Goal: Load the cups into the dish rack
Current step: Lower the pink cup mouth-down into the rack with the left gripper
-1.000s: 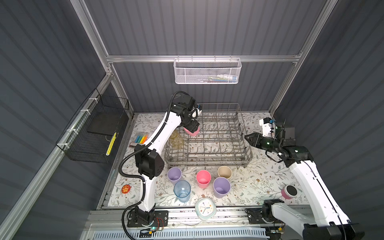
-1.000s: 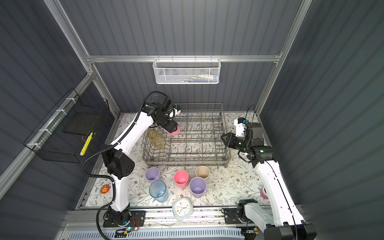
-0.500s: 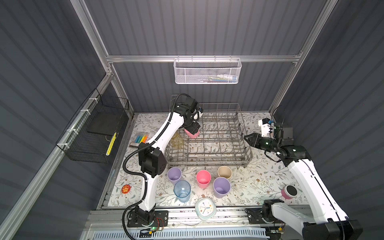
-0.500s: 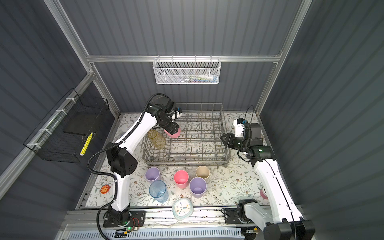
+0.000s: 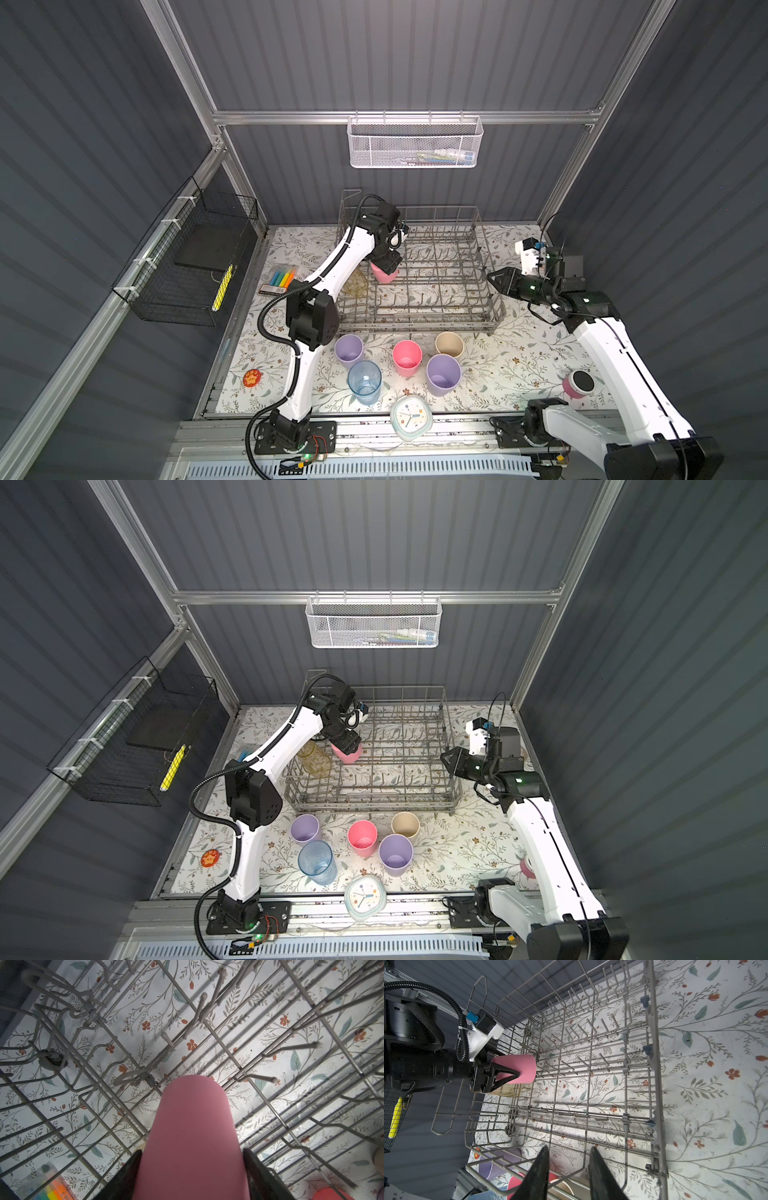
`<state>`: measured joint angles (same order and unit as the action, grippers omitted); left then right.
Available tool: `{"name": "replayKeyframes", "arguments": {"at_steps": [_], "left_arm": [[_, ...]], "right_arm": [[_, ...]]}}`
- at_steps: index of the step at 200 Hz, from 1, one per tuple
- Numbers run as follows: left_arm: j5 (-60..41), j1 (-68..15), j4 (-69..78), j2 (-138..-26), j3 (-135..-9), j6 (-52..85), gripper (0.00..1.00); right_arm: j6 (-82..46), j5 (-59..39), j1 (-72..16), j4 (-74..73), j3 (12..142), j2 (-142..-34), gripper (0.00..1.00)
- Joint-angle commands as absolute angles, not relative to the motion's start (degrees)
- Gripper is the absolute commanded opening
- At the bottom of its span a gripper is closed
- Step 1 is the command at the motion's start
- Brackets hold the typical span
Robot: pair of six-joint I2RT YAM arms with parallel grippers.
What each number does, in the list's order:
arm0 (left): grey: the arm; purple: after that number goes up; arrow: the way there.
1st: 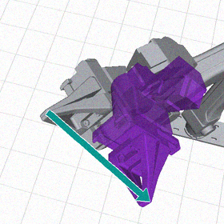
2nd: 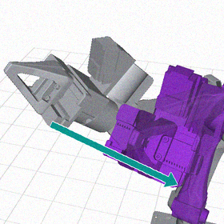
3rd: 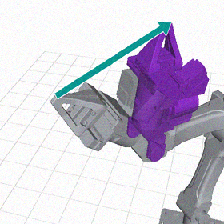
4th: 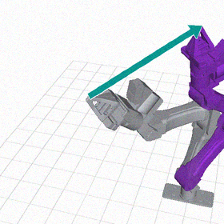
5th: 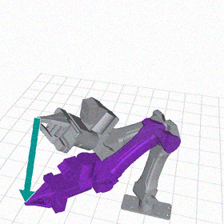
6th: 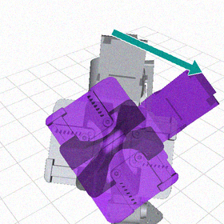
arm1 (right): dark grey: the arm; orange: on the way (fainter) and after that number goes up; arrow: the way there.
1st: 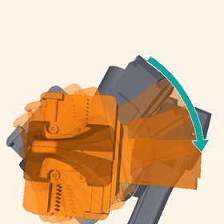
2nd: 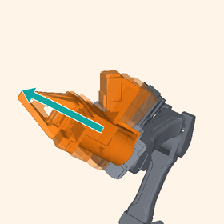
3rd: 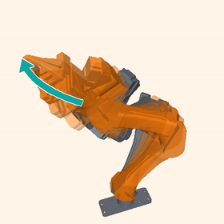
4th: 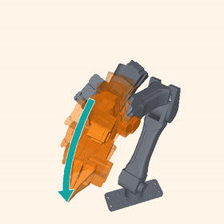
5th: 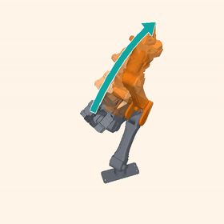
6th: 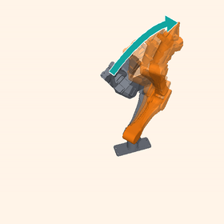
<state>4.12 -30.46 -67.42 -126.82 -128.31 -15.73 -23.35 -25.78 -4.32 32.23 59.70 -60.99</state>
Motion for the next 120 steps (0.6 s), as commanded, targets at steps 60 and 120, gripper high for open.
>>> {"name": "replayKeyframes", "arguments": {"at_steps": [60, 120], "left_arm": [[6.2, -31.3, -69.6, -129.5, -130.4, -16.7, 0.65], [6.4, -31.4, -69.5, -130.3, -130.6, -16.7, 0.77]], "right_arm": [[-23.4, -27.2, -4.2, 30.8, 59.0, -62.0, 0.34], [-23.4, -27.2, -4.1, 30.7, 58.6, -61.9, 0.34]]}}
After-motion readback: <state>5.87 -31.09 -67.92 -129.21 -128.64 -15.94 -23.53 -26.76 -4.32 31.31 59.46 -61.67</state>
